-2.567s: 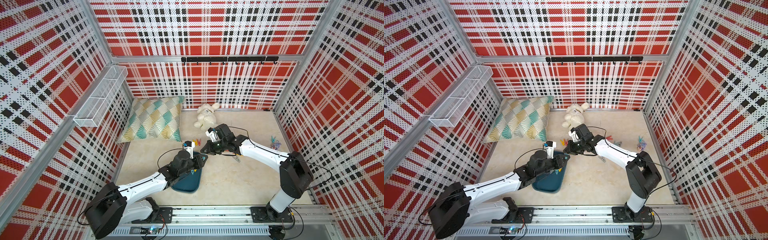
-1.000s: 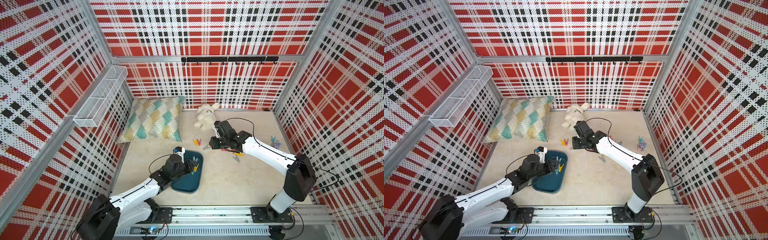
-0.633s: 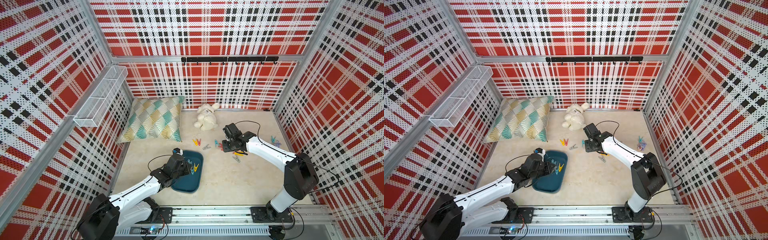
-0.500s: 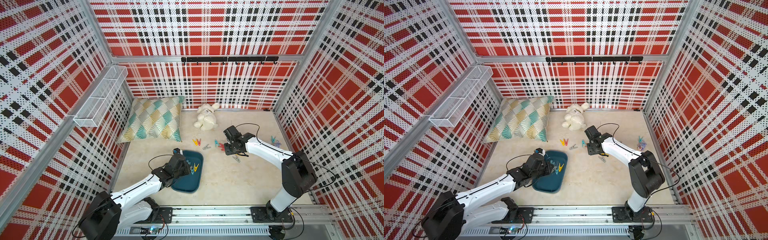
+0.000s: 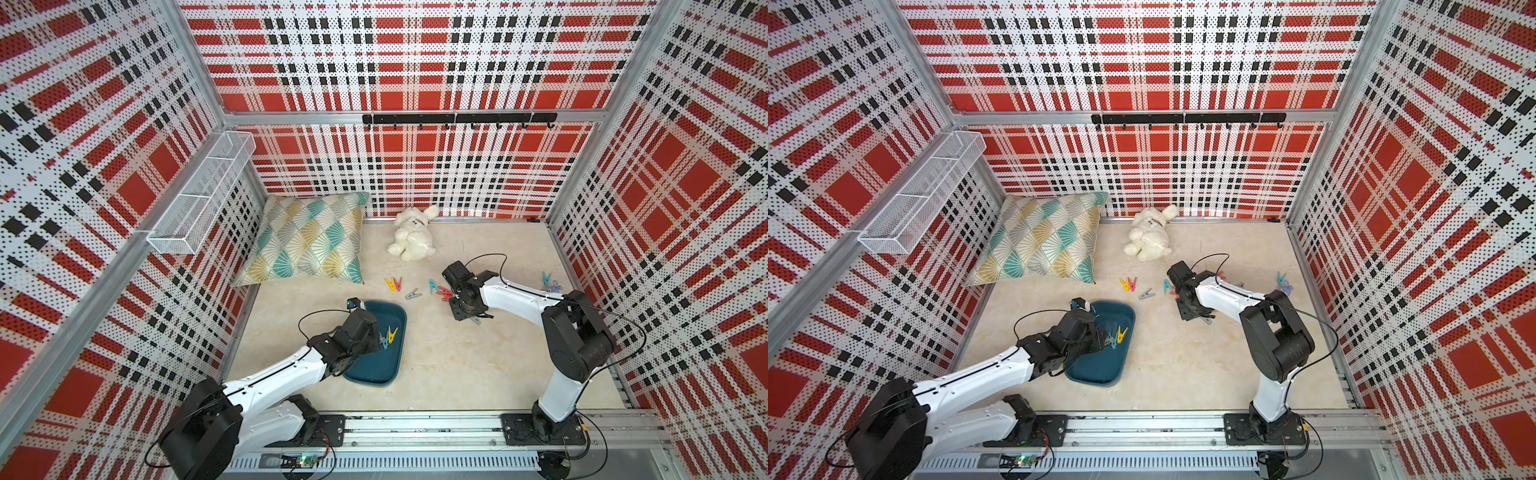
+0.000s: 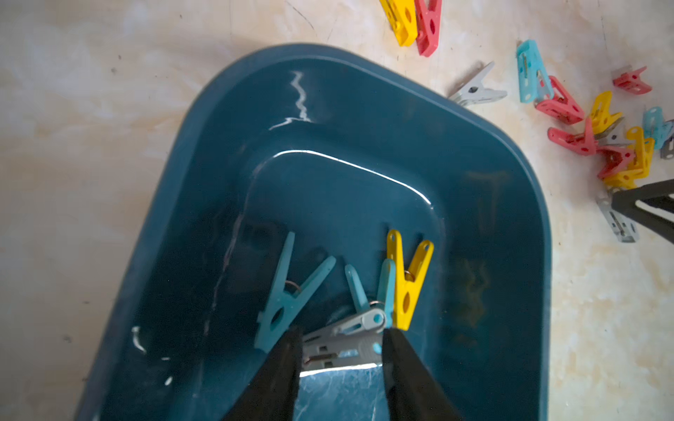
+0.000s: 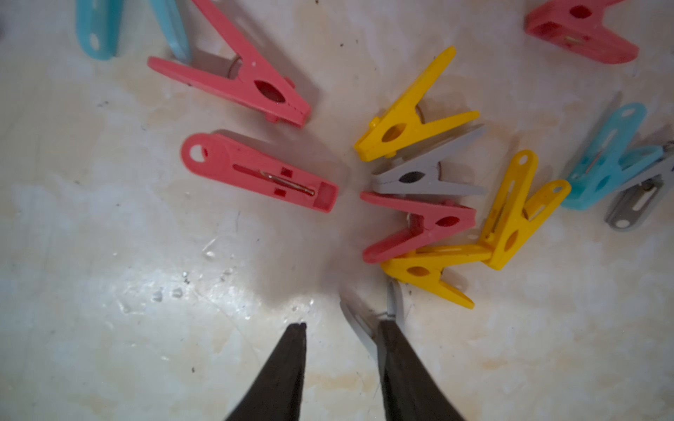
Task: Put the clothespins into the storage box
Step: Place the clothespin in the storage box, then pick up the clothespin from the center of the board.
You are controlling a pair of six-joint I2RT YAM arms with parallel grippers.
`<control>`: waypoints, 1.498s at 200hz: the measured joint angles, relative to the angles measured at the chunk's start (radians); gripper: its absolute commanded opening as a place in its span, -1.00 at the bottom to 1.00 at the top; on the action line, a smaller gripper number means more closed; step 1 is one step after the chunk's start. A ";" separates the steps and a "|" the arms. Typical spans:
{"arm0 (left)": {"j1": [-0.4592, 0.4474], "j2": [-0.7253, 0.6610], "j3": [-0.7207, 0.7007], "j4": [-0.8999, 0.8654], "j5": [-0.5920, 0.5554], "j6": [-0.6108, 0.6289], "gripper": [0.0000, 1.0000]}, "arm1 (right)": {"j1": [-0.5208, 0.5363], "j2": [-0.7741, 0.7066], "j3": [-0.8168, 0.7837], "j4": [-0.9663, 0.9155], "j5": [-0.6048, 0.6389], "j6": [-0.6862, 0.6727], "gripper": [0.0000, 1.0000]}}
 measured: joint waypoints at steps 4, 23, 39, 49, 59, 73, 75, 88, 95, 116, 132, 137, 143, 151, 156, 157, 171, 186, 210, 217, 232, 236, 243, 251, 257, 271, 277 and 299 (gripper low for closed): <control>0.000 -0.003 0.002 0.000 0.000 0.000 -0.15 | -0.001 0.001 0.000 0.000 0.001 -0.001 -0.23; 0.000 -0.018 0.019 -0.002 0.000 0.000 -0.15 | -0.004 0.004 -0.001 0.000 0.001 -0.009 -0.26; 0.002 -0.031 0.032 -0.002 0.000 0.000 -0.15 | -0.006 0.008 -0.001 0.001 0.001 -0.013 -0.30; 0.004 -0.038 0.035 0.000 0.000 0.000 -0.16 | -0.006 0.011 -0.003 0.002 0.001 -0.016 -0.32; 0.006 -0.042 0.035 0.000 0.001 0.000 -0.16 | -0.006 0.016 -0.005 0.002 0.001 -0.016 -0.34; 0.008 -0.046 0.036 0.000 0.001 0.000 -0.17 | -0.007 0.024 -0.007 0.002 0.001 -0.017 -0.37; 0.009 -0.046 0.036 0.000 0.001 0.000 -0.17 | -0.007 0.025 -0.007 0.002 0.001 -0.018 -0.37; 0.011 -0.046 0.036 0.000 0.002 0.000 -0.17 | -0.010 0.033 -0.007 0.002 0.000 -0.018 -0.39; 0.013 -0.047 0.036 0.000 0.002 0.000 -0.17 | -0.013 0.036 -0.007 0.002 0.001 -0.018 -0.40; 0.017 -0.050 0.036 0.000 0.005 -0.001 -0.18 | -0.017 0.040 -0.007 0.003 0.001 -0.019 -0.47; 0.019 -0.053 0.036 0.000 0.006 -0.001 -0.19 | -0.017 0.040 -0.008 0.003 0.000 -0.019 -0.54; 0.019 -0.053 0.036 0.000 0.006 -0.001 -0.19 | -0.017 0.040 -0.008 0.004 0.000 -0.020 -0.57; 0.021 -0.053 0.036 0.000 0.008 -0.001 -0.19 | -0.017 0.040 -0.009 0.005 -0.002 -0.019 -0.58; 0.023 -0.053 0.036 0.001 0.010 -0.001 -0.19 | -0.017 0.040 -0.010 0.006 -0.004 -0.019 -0.62; 0.023 -0.054 0.036 0.001 0.010 -0.001 -0.19 | -0.017 0.040 -0.011 0.006 -0.004 -0.019 -0.63; 0.024 -0.054 0.036 0.001 0.010 -0.001 -0.19 | -0.017 0.040 -0.011 0.006 -0.005 -0.019 -0.64; 0.024 -0.054 0.036 0.002 0.013 -0.001 -0.19 | -0.017 0.040 -0.013 0.007 -0.008 -0.019 -0.66; 0.025 -0.054 0.036 0.002 0.018 -0.001 -0.19 | -0.017 0.040 -0.014 0.007 -0.011 -0.018 -0.74; 0.025 -0.054 0.036 0.006 0.025 -0.001 -0.19 | -0.017 0.040 -0.014 0.008 -0.016 -0.019 -0.81; 0.025 -0.054 0.036 0.009 0.028 -0.001 -0.19 | -0.017 0.040 -0.014 0.009 -0.019 -0.018 -0.84; 0.025 -0.058 0.035 0.013 0.032 -0.001 -0.17 | -0.017 0.040 -0.014 0.010 -0.024 -0.015 -0.88; 0.025 -0.060 0.035 0.016 0.034 -0.001 -0.15 | -0.017 0.040 -0.014 0.011 -0.028 -0.015 -0.89; 0.025 -0.064 0.035 0.024 0.040 -0.001 -0.13 | -0.018 0.039 -0.014 0.013 -0.038 -0.013 -0.90; 0.025 -0.070 0.035 0.034 0.051 0.000 -0.12 | -0.018 0.037 -0.014 0.017 -0.055 -0.010 -0.91; 0.026 -0.076 0.035 0.046 0.059 -0.001 -0.10 | -0.018 0.034 -0.014 0.019 -0.071 -0.007 -0.91; 0.029 -0.091 0.030 0.081 0.087 -0.003 -0.08 | -0.018 0.023 -0.014 0.024 -0.112 0.003 -0.93; 0.031 -0.097 0.027 0.099 0.100 -0.005 -0.08 | -0.018 0.016 -0.013 0.026 -0.132 0.009 -0.94; 0.038 -0.106 0.015 0.175 0.151 -0.018 -0.06 | -0.018 -0.013 -0.001 0.035 -0.207 0.031 -0.98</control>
